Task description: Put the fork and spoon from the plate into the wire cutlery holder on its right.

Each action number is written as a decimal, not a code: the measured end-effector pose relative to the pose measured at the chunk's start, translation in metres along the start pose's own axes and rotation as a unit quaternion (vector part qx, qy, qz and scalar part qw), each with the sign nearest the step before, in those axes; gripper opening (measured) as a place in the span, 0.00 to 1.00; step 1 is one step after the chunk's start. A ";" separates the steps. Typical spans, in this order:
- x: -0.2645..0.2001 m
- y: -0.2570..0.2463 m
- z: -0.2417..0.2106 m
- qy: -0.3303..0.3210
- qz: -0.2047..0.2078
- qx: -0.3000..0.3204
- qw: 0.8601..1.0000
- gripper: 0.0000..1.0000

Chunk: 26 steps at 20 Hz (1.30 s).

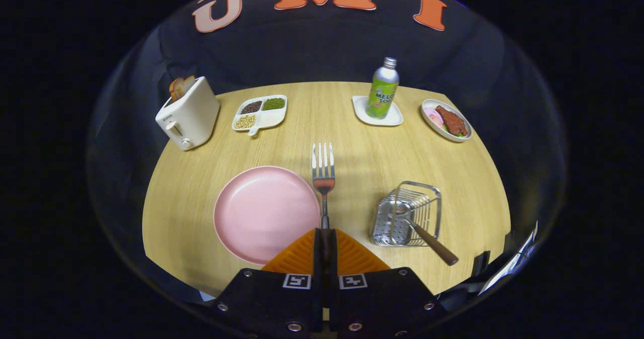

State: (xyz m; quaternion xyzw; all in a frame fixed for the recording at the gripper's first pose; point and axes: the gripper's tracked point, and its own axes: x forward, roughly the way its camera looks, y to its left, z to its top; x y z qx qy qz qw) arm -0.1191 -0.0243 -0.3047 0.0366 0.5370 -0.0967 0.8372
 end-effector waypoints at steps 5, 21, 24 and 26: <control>-0.010 -0.043 -0.016 0.030 -0.030 0.042 0.998 0.06; 0.000 -0.078 -0.034 0.087 -0.043 0.072 0.993 0.08; 0.007 -0.080 -0.023 0.075 -0.041 0.069 0.994 0.08; 0.012 -0.082 -0.017 0.066 -0.042 0.063 0.995 0.08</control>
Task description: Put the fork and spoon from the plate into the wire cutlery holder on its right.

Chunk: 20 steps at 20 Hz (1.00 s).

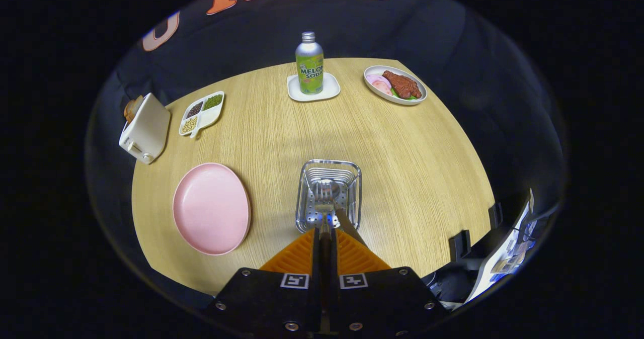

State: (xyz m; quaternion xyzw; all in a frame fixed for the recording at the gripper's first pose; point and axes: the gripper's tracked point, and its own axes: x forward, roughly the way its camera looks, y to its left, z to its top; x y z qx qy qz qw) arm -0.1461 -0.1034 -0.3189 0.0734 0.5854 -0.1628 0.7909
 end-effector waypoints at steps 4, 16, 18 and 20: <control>-0.002 0.002 0.017 -0.032 0.008 -0.007 0.999 0.10; -0.101 0.011 0.143 -0.314 0.019 -0.025 0.949 0.39; -0.133 0.013 0.165 -0.368 0.022 -0.025 0.929 0.42; -0.160 0.016 0.179 -0.407 0.029 -0.022 0.913 0.51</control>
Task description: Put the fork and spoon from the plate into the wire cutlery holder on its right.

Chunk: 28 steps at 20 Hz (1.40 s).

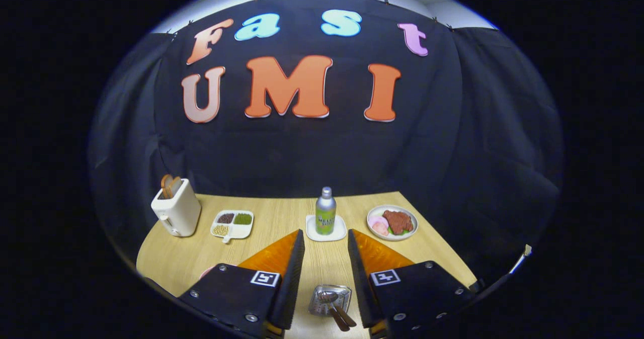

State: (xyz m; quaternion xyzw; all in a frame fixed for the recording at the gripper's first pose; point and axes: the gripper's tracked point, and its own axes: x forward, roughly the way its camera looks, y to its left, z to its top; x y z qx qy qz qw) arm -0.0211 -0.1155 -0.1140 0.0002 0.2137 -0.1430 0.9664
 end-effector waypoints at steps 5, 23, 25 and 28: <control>-0.013 0.000 0.057 -0.097 0.009 -0.003 0.995 0.77; -0.042 0.027 0.087 -0.182 0.053 -0.012 0.982 0.97; -0.042 0.030 0.086 -0.182 0.058 -0.013 0.981 0.97; -0.043 0.035 0.088 -0.190 0.062 -0.016 0.980 0.97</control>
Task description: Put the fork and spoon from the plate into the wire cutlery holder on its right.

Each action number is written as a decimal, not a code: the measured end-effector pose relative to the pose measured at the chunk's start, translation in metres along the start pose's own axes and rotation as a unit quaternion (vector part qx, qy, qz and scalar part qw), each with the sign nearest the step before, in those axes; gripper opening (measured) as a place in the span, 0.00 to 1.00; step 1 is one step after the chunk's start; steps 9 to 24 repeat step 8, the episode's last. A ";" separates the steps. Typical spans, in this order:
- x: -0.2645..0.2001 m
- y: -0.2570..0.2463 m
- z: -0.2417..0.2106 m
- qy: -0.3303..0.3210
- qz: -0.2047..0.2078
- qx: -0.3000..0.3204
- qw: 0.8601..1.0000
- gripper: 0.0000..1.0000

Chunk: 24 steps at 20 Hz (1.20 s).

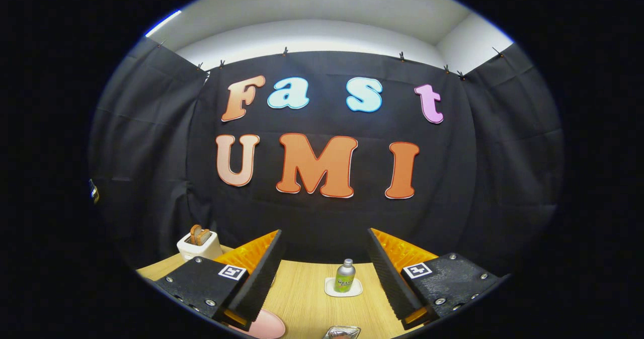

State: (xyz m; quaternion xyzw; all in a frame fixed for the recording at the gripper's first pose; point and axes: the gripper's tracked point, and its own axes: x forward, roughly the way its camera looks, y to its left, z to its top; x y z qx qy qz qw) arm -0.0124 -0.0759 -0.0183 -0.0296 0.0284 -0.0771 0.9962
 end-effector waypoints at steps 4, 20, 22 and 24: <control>-0.001 0.007 0.005 -0.016 0.008 -0.007 1.000 0.97; -0.002 0.013 0.004 -0.017 0.017 -0.007 1.000 0.97; -0.002 0.013 0.004 -0.017 0.017 -0.007 1.000 0.97; -0.002 0.013 0.004 -0.017 0.017 -0.007 1.000 0.97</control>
